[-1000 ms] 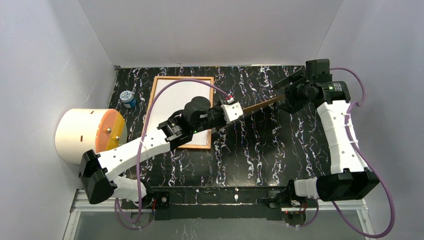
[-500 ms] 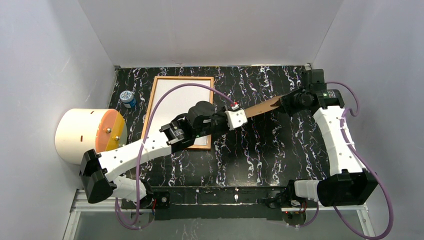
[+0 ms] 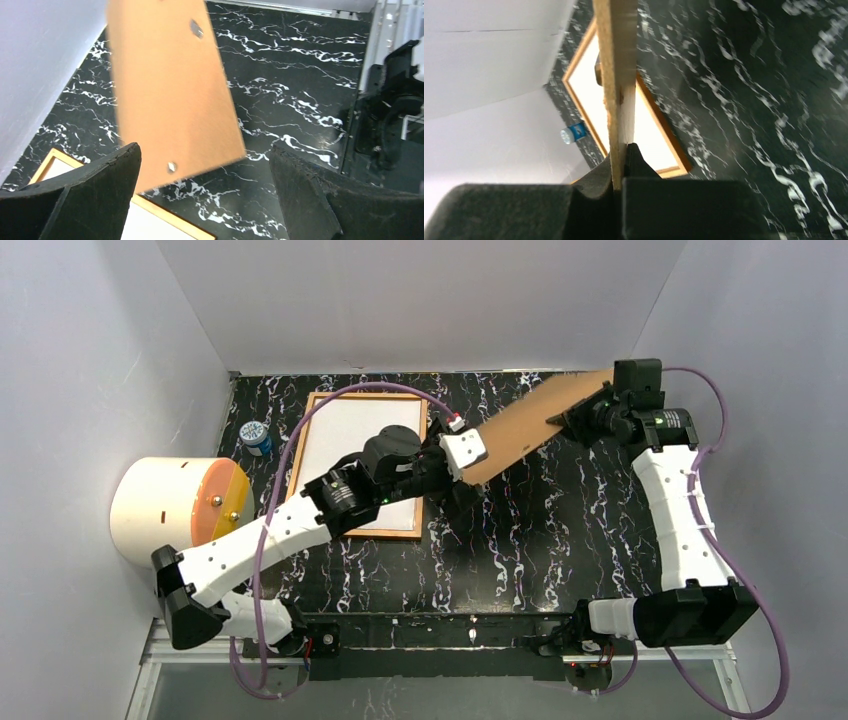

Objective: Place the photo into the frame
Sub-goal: Turn over the photo frame item at the center of the board.

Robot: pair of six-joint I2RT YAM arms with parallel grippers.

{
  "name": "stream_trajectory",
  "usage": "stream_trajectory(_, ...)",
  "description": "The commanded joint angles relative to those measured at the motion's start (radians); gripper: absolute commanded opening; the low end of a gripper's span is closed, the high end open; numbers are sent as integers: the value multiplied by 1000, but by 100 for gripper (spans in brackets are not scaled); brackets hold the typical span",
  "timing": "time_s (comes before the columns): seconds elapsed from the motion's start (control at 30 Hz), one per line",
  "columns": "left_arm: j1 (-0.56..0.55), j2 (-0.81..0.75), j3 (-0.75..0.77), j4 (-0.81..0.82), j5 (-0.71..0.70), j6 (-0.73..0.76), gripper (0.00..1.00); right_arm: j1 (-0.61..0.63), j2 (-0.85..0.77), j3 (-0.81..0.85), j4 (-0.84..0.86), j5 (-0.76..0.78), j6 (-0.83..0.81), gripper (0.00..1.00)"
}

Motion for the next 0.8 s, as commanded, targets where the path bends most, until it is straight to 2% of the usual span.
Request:
stream_trajectory(0.0, 5, -83, 14, -55, 57, -94, 98, -19, 33, 117, 281, -98, -76, 1)
stream_trajectory(0.1, 7, -115, -3, -37, 67, -91, 98, -24, 71, 149, 381, -173, -123, 1)
stream_trajectory(0.2, 21, -148, -32, 21, -22, -128, 98, -25, 87, 156, 524, -267, -188, 1)
stream_trajectory(0.33, 90, -147, -23, 69, -84, -205, 98, -29, 90, 145, 627, -360, -277, 1)
stream_trajectory(0.5, 296, -65, 45, 30, -46, -362, 98, -29, 45, 40, 777, -494, -278, 1)
stream_trajectory(0.67, 450, -23, 47, 43, -254, -397, 98, -28, 2, -42, 826, -571, -285, 1)
stream_trajectory(0.77, 574, 41, 106, -24, -239, -428, 99, -28, -16, -77, 818, -595, -285, 1)
